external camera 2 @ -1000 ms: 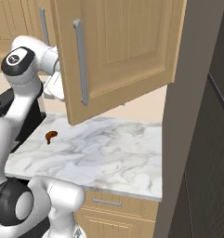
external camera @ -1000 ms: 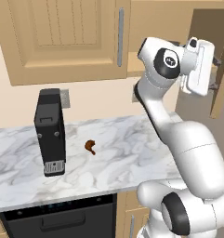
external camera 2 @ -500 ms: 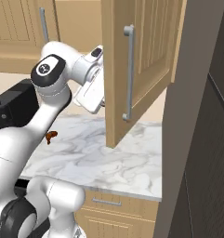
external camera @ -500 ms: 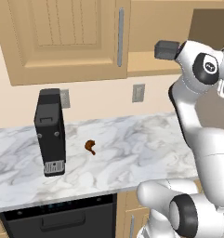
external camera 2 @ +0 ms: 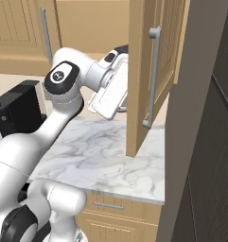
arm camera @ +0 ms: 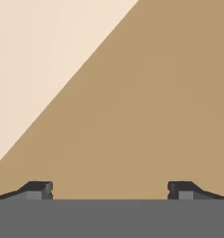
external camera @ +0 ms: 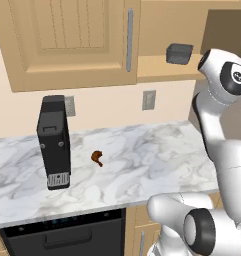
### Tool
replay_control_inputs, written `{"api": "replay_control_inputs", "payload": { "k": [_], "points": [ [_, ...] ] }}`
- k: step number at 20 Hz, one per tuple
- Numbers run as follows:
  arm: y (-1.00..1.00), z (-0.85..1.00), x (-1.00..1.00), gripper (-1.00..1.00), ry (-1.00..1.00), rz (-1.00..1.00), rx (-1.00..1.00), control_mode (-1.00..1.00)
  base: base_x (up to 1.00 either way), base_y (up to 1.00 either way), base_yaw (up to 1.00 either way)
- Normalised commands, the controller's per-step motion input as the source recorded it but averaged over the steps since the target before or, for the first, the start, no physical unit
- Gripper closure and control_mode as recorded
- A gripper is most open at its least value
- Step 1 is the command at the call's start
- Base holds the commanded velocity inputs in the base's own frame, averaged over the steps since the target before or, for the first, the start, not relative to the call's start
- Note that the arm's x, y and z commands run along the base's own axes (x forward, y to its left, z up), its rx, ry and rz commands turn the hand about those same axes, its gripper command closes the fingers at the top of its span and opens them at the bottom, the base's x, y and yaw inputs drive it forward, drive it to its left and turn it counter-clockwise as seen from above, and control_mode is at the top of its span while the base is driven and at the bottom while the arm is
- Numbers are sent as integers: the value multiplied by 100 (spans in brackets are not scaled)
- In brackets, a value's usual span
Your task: Retrieve the tupperware from the cabinet, then place the raw meat into the tupperware to avoid contamination.
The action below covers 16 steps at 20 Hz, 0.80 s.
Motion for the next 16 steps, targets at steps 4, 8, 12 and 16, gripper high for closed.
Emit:
{"api": "replay_control_inputs", "payload": {
  "k": [4, 8, 12, 16],
  "points": [
    [10, 0, 7, -100, -1, -2, -1, -100, 0, 0, 0],
    [41, -2, 11, -100, -4, -14, 0, -100, 0, 0, 0],
    [50, 0, 4, -100, -18, -22, 12, -100, 0, 0, 0],
    [43, 4, 1, -100, -29, -22, 18, -100, 0, 0, 0]
  ]
}}
